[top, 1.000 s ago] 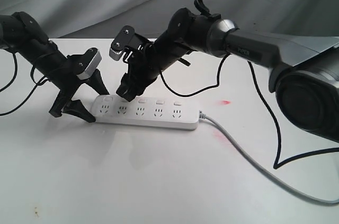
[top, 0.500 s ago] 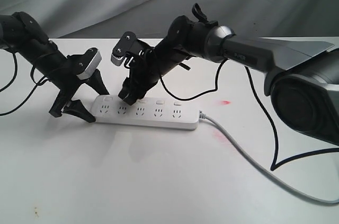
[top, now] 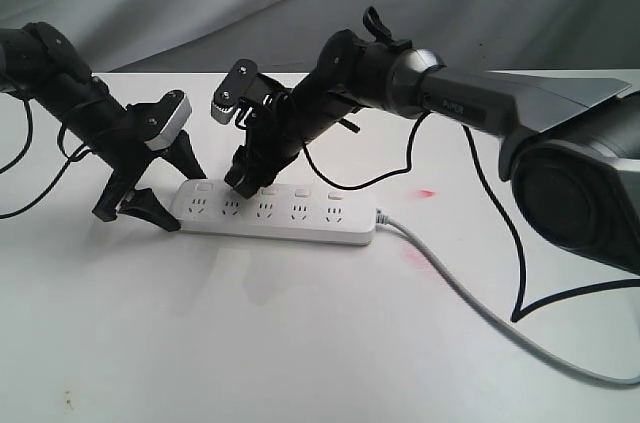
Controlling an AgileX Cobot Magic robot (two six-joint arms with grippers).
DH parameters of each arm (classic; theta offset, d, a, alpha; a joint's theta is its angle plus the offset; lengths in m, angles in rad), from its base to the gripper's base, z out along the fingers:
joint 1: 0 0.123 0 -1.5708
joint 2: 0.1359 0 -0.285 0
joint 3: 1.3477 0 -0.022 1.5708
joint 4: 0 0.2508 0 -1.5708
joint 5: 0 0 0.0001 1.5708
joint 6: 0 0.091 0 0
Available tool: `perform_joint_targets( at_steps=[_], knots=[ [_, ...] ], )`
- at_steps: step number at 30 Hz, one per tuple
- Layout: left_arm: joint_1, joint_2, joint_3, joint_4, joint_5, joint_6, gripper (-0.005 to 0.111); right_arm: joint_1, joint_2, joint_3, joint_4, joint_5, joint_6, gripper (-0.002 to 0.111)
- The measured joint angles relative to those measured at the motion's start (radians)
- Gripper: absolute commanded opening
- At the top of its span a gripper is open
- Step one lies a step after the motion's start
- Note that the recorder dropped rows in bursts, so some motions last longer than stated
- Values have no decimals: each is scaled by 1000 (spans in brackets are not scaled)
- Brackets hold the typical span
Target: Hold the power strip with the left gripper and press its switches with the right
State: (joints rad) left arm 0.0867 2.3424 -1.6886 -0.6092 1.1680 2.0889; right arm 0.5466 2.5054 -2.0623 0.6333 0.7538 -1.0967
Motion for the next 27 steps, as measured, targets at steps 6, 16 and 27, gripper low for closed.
perform_joint_targets(
  at_steps=[6, 16, 27],
  knots=[
    [0, 0, 0, 0, 0, 0, 8, 0, 13, -2, 11, 1, 7, 49],
    [0, 0, 0, 0, 0, 0, 8, 2, 13, -6, -49, 0, 75, 49],
    [0, 0, 0, 0, 0, 0, 8, 2, 23, -15, -56, 4, 91, 49]
  ],
)
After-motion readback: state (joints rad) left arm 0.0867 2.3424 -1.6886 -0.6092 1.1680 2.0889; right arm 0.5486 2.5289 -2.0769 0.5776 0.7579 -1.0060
